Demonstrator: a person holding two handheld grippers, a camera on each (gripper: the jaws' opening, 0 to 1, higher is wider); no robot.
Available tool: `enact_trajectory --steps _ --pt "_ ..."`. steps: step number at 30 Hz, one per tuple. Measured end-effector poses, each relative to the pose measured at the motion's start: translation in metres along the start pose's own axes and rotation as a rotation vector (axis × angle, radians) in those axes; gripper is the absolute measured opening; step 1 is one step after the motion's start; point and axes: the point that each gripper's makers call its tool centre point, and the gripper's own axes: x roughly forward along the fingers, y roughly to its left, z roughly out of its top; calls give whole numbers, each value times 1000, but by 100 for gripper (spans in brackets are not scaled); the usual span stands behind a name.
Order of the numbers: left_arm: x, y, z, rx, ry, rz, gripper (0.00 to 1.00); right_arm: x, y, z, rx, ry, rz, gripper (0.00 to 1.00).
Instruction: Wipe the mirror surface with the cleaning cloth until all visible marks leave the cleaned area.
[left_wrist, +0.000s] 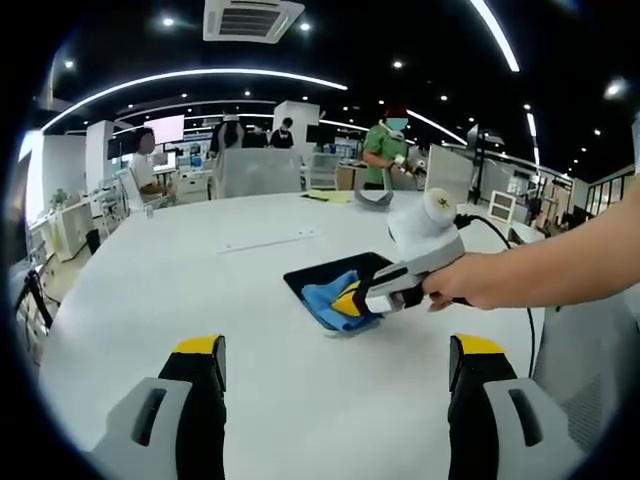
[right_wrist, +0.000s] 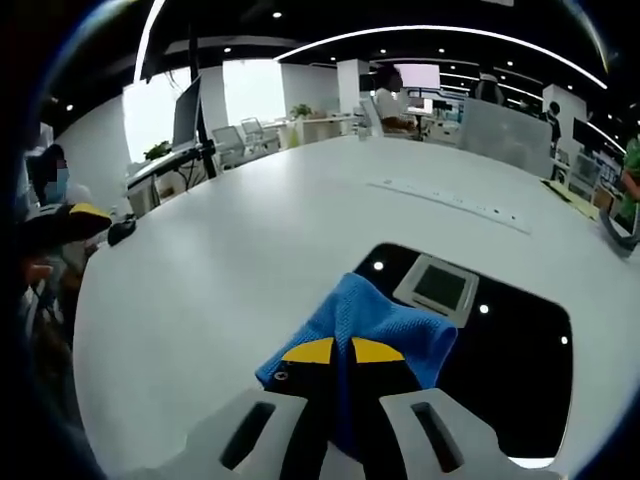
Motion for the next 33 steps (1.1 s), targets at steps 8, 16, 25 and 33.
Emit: enact_trajectory --steps 8,16,25,33 --pt "3 -7 0 6 4 -12 93 -7 -6 -4 18 -3 -1 0" --pt "3 -7 0 8 7 -12 93 -13 -12 -8 23 -2 -8 0" --pt "8 -13 1 18 9 -26 93 -22 -25 -15 42 2 -26 0" --pt "11 -16 4 26 9 -36 93 -28 -35 -20 59 1 -39 0"
